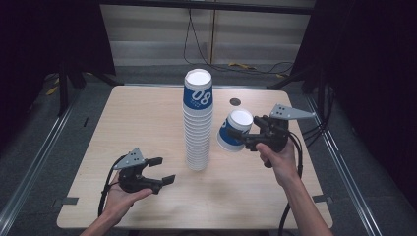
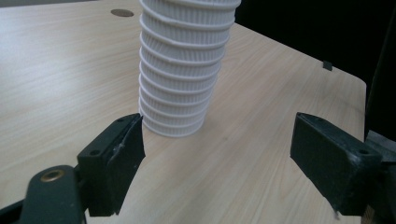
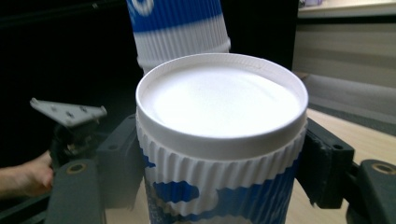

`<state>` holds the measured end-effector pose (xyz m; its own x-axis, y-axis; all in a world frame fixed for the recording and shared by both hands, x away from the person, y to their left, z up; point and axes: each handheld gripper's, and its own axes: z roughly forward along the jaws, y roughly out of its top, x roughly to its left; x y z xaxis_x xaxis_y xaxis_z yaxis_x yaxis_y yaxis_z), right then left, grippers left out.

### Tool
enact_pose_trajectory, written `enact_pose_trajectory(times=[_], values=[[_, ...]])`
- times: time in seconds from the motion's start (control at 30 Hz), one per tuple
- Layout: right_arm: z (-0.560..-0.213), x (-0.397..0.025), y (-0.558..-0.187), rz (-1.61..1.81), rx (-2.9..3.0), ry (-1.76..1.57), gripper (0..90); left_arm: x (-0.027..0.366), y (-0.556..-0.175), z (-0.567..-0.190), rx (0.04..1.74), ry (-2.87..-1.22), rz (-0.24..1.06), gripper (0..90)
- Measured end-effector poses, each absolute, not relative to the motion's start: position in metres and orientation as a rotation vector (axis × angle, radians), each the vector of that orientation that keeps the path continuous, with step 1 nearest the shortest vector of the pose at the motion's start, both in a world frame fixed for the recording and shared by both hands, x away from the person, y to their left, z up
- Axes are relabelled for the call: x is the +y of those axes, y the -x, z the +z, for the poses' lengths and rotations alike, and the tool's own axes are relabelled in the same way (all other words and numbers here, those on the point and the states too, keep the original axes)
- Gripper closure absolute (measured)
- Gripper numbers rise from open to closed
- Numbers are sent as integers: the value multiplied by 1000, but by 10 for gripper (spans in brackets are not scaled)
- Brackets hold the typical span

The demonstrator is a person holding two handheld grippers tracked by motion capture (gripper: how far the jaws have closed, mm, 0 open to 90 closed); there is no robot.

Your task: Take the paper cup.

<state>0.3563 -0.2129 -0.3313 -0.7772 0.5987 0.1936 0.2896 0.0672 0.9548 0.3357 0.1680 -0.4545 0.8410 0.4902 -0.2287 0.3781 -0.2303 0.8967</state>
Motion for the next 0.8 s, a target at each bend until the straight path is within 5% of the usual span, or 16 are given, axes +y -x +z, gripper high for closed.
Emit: enact_pose_trajectory(times=[0.8], values=[[-389,-175,-341,1784,2274,-836,268,135,-332,-450,538,-1844,61,203]])
